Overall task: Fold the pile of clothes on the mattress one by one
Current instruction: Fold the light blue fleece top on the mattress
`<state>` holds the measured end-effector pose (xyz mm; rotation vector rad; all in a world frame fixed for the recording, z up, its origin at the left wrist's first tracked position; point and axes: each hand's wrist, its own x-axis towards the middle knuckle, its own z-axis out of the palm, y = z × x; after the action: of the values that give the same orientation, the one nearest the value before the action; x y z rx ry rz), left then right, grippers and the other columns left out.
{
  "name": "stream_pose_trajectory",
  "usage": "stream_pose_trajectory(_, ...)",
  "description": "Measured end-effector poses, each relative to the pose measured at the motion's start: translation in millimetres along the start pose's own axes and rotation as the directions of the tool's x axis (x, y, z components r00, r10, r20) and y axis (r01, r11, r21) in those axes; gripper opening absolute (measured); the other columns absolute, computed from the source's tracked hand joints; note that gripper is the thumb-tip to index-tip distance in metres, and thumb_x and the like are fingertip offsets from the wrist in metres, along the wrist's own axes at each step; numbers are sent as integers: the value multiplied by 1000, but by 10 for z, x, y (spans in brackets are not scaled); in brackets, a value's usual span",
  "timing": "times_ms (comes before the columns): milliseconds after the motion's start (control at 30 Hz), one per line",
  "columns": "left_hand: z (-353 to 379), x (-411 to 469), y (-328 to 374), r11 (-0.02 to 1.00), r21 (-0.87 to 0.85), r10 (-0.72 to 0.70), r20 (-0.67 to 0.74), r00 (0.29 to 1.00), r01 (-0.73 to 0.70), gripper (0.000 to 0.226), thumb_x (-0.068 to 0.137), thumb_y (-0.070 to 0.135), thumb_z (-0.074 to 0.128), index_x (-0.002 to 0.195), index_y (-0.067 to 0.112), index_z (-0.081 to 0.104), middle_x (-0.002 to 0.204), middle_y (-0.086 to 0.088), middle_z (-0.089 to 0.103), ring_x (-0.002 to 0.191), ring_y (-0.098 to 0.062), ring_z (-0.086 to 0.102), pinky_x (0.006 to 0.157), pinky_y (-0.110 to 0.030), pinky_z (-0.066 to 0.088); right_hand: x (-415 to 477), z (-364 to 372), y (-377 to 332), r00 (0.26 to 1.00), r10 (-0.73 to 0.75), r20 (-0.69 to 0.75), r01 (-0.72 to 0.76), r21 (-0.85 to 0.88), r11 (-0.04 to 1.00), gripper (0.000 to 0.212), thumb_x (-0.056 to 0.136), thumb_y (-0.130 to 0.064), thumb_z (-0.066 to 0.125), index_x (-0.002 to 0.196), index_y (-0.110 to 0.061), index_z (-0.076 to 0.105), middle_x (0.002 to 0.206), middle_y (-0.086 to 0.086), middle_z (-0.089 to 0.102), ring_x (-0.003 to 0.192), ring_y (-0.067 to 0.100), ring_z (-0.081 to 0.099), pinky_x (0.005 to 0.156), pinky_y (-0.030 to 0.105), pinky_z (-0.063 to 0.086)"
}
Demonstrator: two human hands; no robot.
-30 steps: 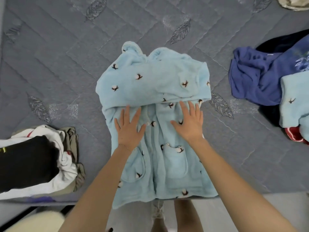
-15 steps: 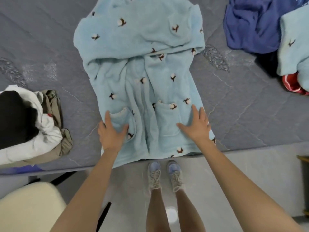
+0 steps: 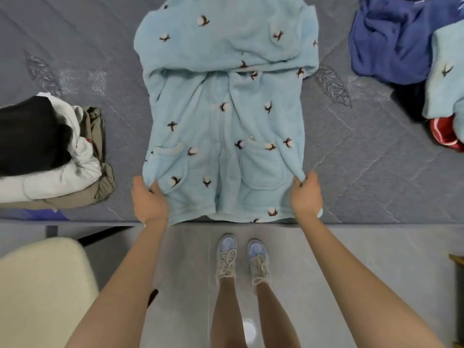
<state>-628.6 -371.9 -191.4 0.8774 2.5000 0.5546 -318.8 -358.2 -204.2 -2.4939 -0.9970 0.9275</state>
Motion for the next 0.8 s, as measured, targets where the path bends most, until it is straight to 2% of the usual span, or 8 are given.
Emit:
stream_pose_trajectory(100, -135, 26, -96, 1000, -23, 19, -22, 1000, -20, 24, 100, 19, 47, 115, 0, 51, 111, -21, 58, 103, -35, 54, 73, -32, 33, -30, -158, 71, 993, 26, -113, -27, -10, 1000, 15, 101, -21, 42, 93, -9, 40, 84, 13, 53, 79, 34, 57, 63, 38, 38)
stream_pose_trajectory(200, -163, -49, -97, 996, -90, 0, 23, 1000, 2, 31, 100, 24, 50, 122, 2, 50, 114, -18, 60, 104, -33, 55, 76, -31, 36, -20, -217, 112, 987, -2, -161, 4, 10, 1000, 16, 100, -23, 45, 94, -7, 44, 86, 15, 57, 82, 37, 58, 71, 44, 42)
stream_pose_trajectory(267, -141, -110, -128, 987, -94, -121, 114, 986, 132, 42, 98, 32, 53, 126, 1, 45, 118, -18, 59, 107, -34, 56, 79, -34, 39, -8, -227, 150, 997, -9, -76, 4, -60, 998, 20, 95, -27, 55, 96, -9, 47, 97, 16, 61, 94, 37, 56, 86, 46, 40)
stream_pose_trajectory(333, -113, -163, -219, 957, -20, -277, 245, 929, 290, 53, 94, 36, 59, 126, -2, 43, 123, -21, 56, 112, -37, 54, 87, -40, 43, -18, -247, 188, 992, 115, 61, -108, -107, 988, 42, 85, -33, 68, 112, -9, 47, 117, 14, 58, 113, 36, 51, 99, 48, 34)
stream_pose_trajectory(433, -90, -285, -377, 948, 105, -319, 365, 875, 302, 41, 91, 25, 62, 119, -4, 54, 120, -24, 60, 110, -39, 56, 84, -39, 44, -55, -264, 253, 936, 286, 205, -240, -223, 945, 65, 81, -38, 73, 128, -5, 43, 131, 16, 52, 122, 37, 48, 102, 49, 37)
stream_pose_trajectory(567, -66, -402, -209, 953, -190, -169, 308, 936, 235, 20, 98, 16, 51, 112, 2, 57, 111, -15, 61, 106, -33, 56, 82, -32, 41, -118, -300, 61, 921, 221, 322, -200, -97, 975, 34, 93, -24, 59, 117, 0, 59, 120, 19, 62, 109, 35, 58, 83, 35, 44)
stream_pose_trajectory(667, -18, -429, 175, 866, -449, -105, 266, 958, 219, 22, 99, 11, 49, 119, 3, 52, 114, -12, 58, 104, -22, 55, 93, -39, 47, -142, -297, -268, 939, 92, 330, -111, 38, 993, 15, 95, -21, 55, 103, -9, 58, 110, 13, 62, 98, 26, 55, 78, 29, 39)
stream_pose_trajectory(800, 57, -371, 722, 780, -592, -84, 218, 972, 201, 34, 100, 16, 49, 129, -1, 45, 121, -11, 56, 108, -23, 56, 95, -37, 49, -105, -291, -747, 949, 7, 314, -95, 266, 959, 8, 93, -17, 60, 97, -11, 58, 95, 2, 59, 92, 19, 55, 78, 28, 41)
